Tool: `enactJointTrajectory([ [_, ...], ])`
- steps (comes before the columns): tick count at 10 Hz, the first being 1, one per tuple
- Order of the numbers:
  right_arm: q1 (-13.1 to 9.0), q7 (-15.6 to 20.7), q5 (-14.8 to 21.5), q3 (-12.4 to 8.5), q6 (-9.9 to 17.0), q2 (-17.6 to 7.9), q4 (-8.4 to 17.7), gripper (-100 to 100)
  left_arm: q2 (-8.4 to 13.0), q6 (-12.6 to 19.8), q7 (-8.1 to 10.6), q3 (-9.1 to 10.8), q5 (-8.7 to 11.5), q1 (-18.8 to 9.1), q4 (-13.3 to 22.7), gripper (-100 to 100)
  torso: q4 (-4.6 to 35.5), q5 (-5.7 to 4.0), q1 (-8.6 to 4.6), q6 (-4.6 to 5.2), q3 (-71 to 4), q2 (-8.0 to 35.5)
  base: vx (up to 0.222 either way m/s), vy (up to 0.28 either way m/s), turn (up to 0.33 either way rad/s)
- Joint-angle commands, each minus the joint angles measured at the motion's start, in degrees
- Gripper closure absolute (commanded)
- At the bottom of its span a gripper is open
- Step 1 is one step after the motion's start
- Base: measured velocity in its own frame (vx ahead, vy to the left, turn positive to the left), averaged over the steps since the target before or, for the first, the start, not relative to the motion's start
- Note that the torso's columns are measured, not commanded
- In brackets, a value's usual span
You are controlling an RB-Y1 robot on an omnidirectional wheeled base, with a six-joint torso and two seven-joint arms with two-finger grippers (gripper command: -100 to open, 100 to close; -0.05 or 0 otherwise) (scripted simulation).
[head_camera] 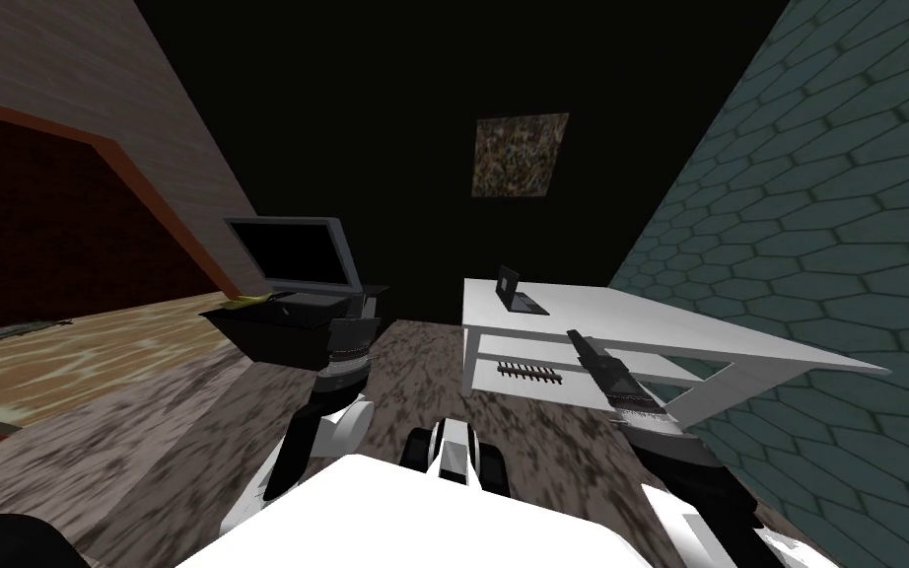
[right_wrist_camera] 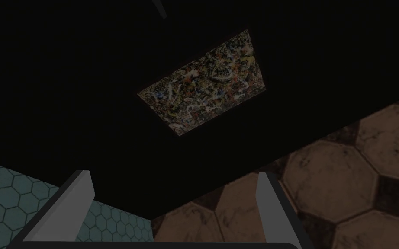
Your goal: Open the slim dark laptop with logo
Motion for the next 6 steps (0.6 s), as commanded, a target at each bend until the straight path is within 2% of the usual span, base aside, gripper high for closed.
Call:
enactJointTrajectory([
  [1,1.6,2.5,3.7,-4.0,-0.2,-3.5,1.5,-100,0.0,0.0,0.0,0.0,0.0,0.0,0.0,0,0.0,0.01,0.01,0.0,0.0,0.0,-0.034,0.104,0.105],
  [6,4.7,6.9,10.5,-11.1,0.1,-11.1,6.1,-100,0.0,0.0,0.0,0.0,0.0,0.0,0.0,0,0.0,-0.02,-0.07,0.0,-0.1,-0.1,0.008,0.111,0.115],
])
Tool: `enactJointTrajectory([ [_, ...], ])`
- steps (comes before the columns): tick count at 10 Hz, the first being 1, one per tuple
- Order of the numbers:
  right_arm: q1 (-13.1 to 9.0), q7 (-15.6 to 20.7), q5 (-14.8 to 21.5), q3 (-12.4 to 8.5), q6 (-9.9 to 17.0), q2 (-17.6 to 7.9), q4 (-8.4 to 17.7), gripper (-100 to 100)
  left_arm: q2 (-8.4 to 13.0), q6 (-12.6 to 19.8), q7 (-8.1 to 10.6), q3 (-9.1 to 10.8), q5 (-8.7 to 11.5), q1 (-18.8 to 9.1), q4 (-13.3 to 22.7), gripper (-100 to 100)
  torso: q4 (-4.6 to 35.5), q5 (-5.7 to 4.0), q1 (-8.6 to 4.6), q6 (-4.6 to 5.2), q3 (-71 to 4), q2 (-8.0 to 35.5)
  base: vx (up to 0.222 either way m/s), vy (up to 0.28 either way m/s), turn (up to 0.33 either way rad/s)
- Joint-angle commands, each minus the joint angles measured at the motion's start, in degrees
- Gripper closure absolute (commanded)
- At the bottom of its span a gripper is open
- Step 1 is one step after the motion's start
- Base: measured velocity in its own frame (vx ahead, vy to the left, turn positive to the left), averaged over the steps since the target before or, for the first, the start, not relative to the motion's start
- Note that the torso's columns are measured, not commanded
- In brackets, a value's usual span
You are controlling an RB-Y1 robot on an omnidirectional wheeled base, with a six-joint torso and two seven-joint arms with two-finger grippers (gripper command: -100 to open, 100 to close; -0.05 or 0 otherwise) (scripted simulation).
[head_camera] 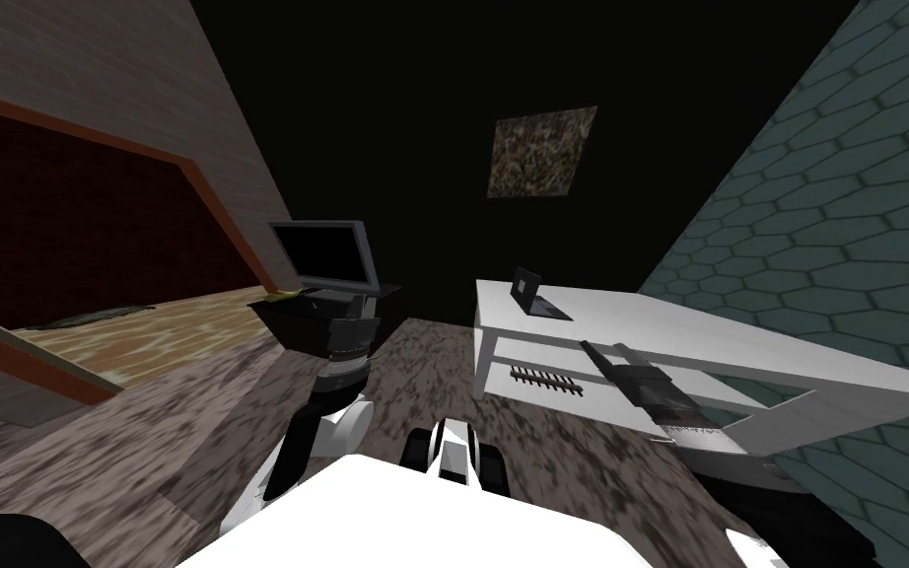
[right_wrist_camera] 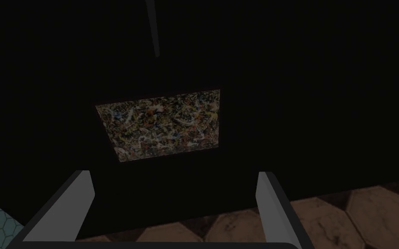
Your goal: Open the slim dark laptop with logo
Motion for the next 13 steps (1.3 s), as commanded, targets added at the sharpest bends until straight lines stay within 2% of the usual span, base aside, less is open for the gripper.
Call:
enactJointTrajectory([
  [1,1.7,2.4,3.5,-3.6,0.4,-4.3,2.8,-100,0.0,0.0,0.0,0.0,0.0,0.0,0.0,0,0.0,0.0,0.01,0.0,0.0,0.0,0.057,0.112,0.102],
  [4,3.5,4.5,7.0,-7.5,1.6,-9.5,6.9,-100,0.0,0.0,0.0,0.0,0.0,0.0,0.0,0,0.0,0.0,0.01,-0.01,0.0,0.0,0.082,0.092,0.126],
  [5,3.5,4.5,7.0,-7.5,1.6,-10.2,6.9,-100,0.0,0.0,0.0,0.01,0.0,0.0,0.0,0,0.0,-0.02,-0.1,0.0,0.0,0.1,0.076,0.034,0.029],
  [8,5.1,6.4,10.1,-11.1,3.2,-15.8,11.4,-100,0.0,0.0,0.0,0.01,0.0,0.0,0.0,0,0.0,0.04,0.14,0.0,0.0,0.0,0.118,0.065,0.103],
  [9,5.1,6.4,10.1,-11.1,3.2,-16.3,11.4,-100,0.0,0.0,0.0,0.01,0.0,0.0,0.0,0,0.0,0.05,0.14,-0.01,0.0,0.0,0.098,0.05,0.05],
  [13,7.0,8.5,13.6,-15.5,5.6,-24.0,17.6,-100,0.0,0.0,0.0,0.01,0.0,0.0,0.0,0,0.0,0.01,0.01,0.0,0.0,0.0,0.145,0.043,0.098],
])
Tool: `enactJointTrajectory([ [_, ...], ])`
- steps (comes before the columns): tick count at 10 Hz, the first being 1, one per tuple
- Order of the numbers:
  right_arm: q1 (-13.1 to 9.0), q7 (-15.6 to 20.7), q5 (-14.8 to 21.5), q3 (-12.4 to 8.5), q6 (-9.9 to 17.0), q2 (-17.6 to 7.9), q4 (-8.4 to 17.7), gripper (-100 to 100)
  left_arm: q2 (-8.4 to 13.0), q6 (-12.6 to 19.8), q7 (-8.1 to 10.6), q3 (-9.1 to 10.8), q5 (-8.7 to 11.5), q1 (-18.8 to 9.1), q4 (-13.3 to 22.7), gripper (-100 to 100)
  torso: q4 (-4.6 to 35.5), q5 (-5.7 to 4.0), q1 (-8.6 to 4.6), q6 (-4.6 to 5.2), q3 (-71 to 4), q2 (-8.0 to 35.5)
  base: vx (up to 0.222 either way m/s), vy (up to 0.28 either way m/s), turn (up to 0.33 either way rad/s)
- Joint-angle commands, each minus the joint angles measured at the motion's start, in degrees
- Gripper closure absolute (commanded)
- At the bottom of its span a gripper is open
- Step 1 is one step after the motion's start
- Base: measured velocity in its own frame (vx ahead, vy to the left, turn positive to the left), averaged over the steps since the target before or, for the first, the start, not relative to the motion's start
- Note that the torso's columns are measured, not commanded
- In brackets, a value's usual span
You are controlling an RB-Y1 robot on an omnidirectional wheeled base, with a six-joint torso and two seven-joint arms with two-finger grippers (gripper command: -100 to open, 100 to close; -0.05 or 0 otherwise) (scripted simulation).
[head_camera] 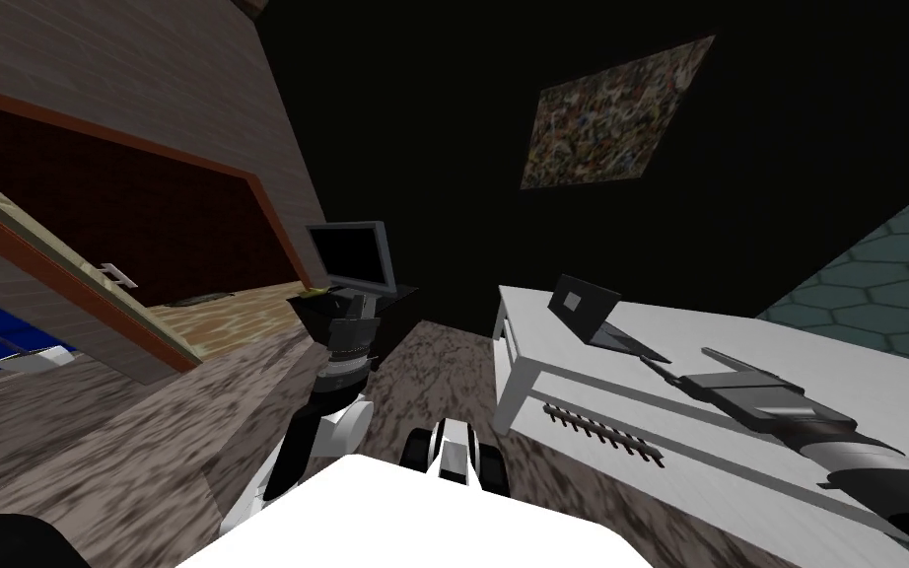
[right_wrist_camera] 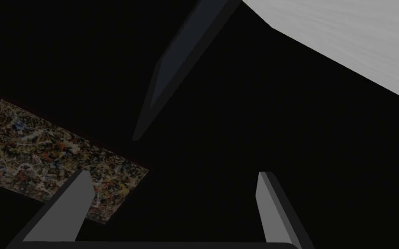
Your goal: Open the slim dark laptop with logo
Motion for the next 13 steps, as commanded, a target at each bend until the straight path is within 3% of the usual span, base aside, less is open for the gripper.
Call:
enactJointTrajectory([
  [1,1.1,1.5,2.2,-2.6,1.4,-4.5,4.0,-100,0.0,0.0,0.0,0.0,0.0,0.0,0.0,0,0.0,0.03,0.12,0.0,0.0,0.1,0.154,0.076,0.089],
  [8,3.5,4.3,6.5,-8.3,4.5,-14.7,11.7,-100,0.0,0.0,0.0,0.0,0.0,0.0,0.0,0,0.0,0.0,0.02,-0.01,0.1,0.1,0.124,0.042,0.081],
  [10,3.1,4.1,6.2,-7.7,4.5,-14.3,11.4,-100,0.0,0.0,0.0,0.0,0.0,0.0,0.0,0,0.1,0.01,0.02,0.03,0.2,0.3,0.031,0.013,0.004],
  [11,3.1,4.1,6.2,-7.7,4.5,-14.3,11.4,100,0.0,0.0,0.0,0.0,0.0,0.0,0.0,0,0.1,-0.02,-0.04,0.0,0.3,0.4,0.011,-0.008,-0.002],
  [13,2.4,0.4,3.2,-7.3,3.7,-15.0,13.6,100,0.0,0.0,0.0,0.0,0.0,0.0,0.0,0,-0.1,-0.36,-0.24,0.0,0.2,0.2,-0.023,-0.065,0.026],
])
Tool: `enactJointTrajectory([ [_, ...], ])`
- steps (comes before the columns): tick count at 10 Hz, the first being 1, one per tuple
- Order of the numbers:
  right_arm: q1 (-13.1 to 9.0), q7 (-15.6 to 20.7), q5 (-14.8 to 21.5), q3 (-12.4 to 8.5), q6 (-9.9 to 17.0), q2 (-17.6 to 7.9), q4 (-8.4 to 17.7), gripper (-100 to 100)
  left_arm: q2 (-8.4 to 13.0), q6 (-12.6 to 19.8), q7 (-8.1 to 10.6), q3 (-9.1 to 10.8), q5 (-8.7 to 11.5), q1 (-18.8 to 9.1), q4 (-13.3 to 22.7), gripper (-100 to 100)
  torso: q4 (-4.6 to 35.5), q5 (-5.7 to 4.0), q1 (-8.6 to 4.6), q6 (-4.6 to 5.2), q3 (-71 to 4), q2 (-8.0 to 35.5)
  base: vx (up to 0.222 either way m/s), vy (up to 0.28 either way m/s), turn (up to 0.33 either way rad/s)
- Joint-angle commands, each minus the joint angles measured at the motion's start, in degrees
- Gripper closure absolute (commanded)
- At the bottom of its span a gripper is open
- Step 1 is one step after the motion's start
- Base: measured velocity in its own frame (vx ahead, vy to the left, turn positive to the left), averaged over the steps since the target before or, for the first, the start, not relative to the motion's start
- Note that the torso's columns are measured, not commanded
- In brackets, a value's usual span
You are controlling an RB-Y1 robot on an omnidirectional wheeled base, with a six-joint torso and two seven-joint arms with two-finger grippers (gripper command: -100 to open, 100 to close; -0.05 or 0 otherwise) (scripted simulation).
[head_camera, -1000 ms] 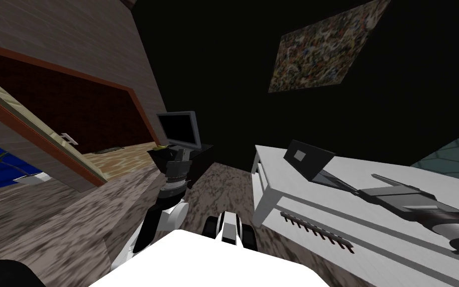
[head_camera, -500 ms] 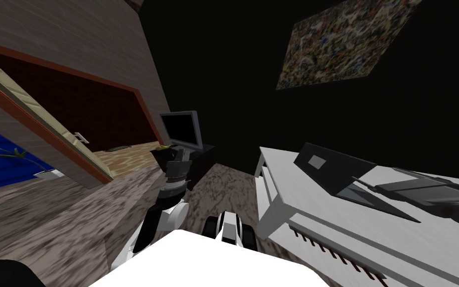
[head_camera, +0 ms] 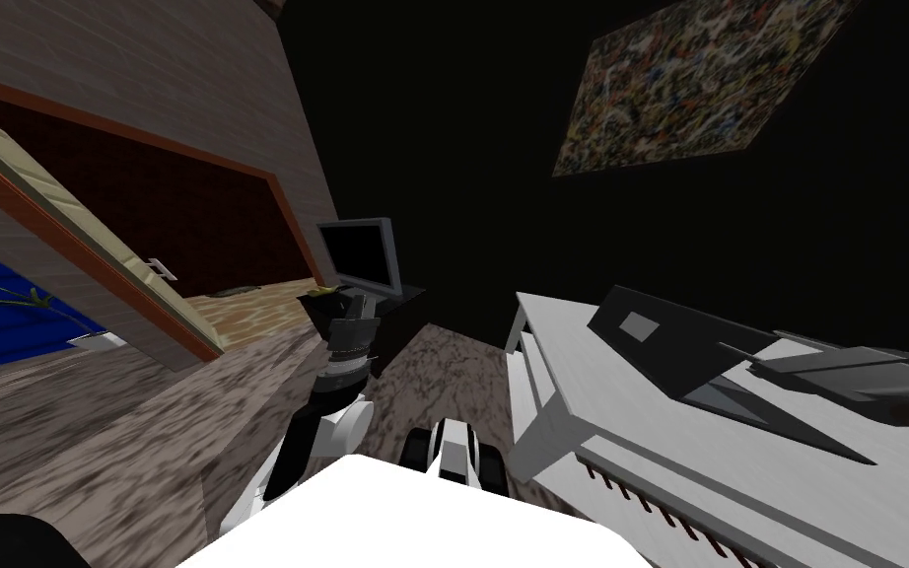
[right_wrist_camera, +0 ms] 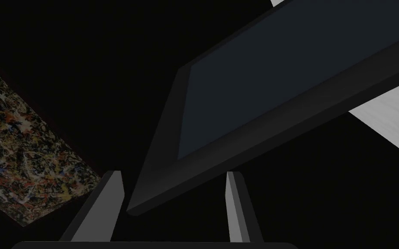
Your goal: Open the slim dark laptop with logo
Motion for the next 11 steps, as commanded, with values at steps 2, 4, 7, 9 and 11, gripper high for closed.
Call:
enactJointTrajectory([
  [2,-0.6,-5.0,-3.9,1.3,-1.4,-0.7,2.7,100,0.0,0.0,0.0,0.0,0.0,0.0,0.0,0,0.0,-0.09,-0.37,0.18,-0.1,-0.1,-0.041,-0.063,0.029],
  [4,-1.0,-7.5,-5.9,1.7,-2.1,-1.1,4.0,100,0.0,0.0,0.0,0.0,0.0,0.0,0.0,0,0.0,-0.2,-0.47,0.26,-0.1,-0.1,-0.03,-0.073,0.012],
  [7,-1.5,-11.1,-9.0,2.4,-3.0,-1.7,6.1,100,0.0,0.0,0.0,0.0,0.0,0.0,0.0,0,0.0,-0.23,-0.54,0.25,-0.1,-0.1,-0.03,-0.06,0.011],
  [9,-2.6,-12.5,-10.2,3.0,-3.1,-1.3,6.5,100,0.0,0.0,0.0,0.0,0.0,0.0,0.0,0,0.0,-0.09,-0.17,0.14,-0.1,-0.2,-0.017,-0.044,0.034],
  [11,-3.4,-14.4,-11.9,4.2,-3.6,-0.5,7.8,100,0.0,0.0,0.0,0.01,0.0,0.0,0.0,0,-0.1,-0.15,-0.3,-0.01,-0.1,-0.2,-0.047,-0.095,0.054],
])
